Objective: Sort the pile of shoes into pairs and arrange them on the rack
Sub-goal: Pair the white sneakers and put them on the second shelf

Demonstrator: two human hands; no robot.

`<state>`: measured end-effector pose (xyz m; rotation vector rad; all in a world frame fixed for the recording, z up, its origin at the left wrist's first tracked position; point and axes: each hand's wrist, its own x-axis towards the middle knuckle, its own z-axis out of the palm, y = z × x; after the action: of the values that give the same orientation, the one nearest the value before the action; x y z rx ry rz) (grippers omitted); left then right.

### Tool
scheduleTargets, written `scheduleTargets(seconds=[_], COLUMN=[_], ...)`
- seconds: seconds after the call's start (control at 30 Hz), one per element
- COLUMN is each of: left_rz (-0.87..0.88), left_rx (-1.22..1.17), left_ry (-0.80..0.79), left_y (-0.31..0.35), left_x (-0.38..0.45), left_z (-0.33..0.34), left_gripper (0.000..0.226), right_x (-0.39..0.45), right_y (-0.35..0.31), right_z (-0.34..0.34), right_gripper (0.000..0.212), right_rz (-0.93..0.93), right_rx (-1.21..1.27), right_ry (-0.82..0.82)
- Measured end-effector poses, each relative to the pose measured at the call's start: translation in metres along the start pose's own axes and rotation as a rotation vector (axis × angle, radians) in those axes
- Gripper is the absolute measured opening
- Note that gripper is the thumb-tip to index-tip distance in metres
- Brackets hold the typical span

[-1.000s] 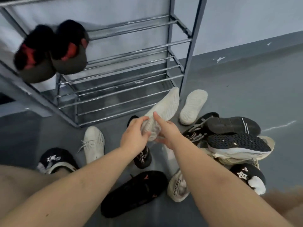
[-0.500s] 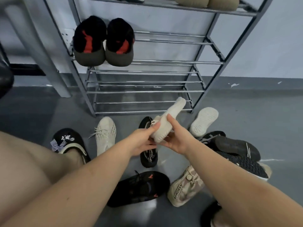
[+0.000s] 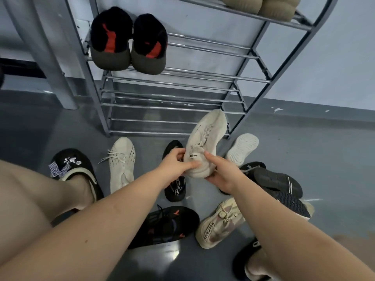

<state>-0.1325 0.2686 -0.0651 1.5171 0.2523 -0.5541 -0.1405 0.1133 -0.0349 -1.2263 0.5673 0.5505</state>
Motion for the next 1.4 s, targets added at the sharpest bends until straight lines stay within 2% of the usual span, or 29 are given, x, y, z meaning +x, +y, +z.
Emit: scheduleTargets(seconds=[0.1,0.2,0.4,0.57,0.63,0.77,0.9,1.13,1.2,1.27,1.33,1.4], left_rz=[-0.106,-0.197,-0.286,-0.387,-0.426,-0.483,-0.524,-0.555,-0.576,-0.598,-0.584,-0.572], left_rx=[-0.189,-0.286,-0.255,-0.221,-0.205,-0.207,-0.283,-0.28,-0.155,0.202,0.566,0.792], left_ry=[0.005,-0.017,-0.108,-0.073,-0.041,-0.015,0.034,0.141,0.178,0.222,0.239,0.214], left_y=[0.004,-0.006,-0.03,-0.048,-0.055,-0.067,-0.073,-0.083,-0.084,-0.081,-0.074,-0.065], left_x=[-0.003,-0.004,-0.008,-0.004,-0.001,0.008,0.013,0.024,0.03,0.035,0.039,0.041], left_z=[-0.017,-0.04,-0.062,-0.073,-0.08,-0.093,-0.1,-0.108,-0.105,-0.101,-0.094,-0.087], left_gripper=[0.052,0.057,0.03,0.021,0.023,0.04,0.036,0.037,0.043,0.045,0.044,0.046], right_x=[0.003,0.011,0.032,0.053,0.061,0.077,0.092,0.116,0.12,0.121,0.122,0.119], right_y=[0.007,0.02,0.042,0.06,0.065,0.073,0.081,0.092,0.095,0.094,0.09,0.08], right_z=[0.008,0.018,0.023,0.031,0.036,0.048,0.057,0.074,0.079,0.083,0.083,0.081], right_gripper=[0.025,0.024,0.02,0.024,0.03,0.033,0.035,0.033,0.032,0.036,0.049,0.055], right_rz=[0.028,0.085,0.203,0.22,0.216,0.234,0.249,0.248,0.264,0.289,0.316,0.265], right_rx=[0.109,0.103,-0.1,-0.206,-0.214,-0.216,-0.247,-0.288,-0.346,-0.437,-0.498,-0.567], right_ry=[-0.048,-0.12,-0.102,-0.099,-0.108,-0.103,-0.118,-0.08,-0.044,-0.025,-0.011,0.013])
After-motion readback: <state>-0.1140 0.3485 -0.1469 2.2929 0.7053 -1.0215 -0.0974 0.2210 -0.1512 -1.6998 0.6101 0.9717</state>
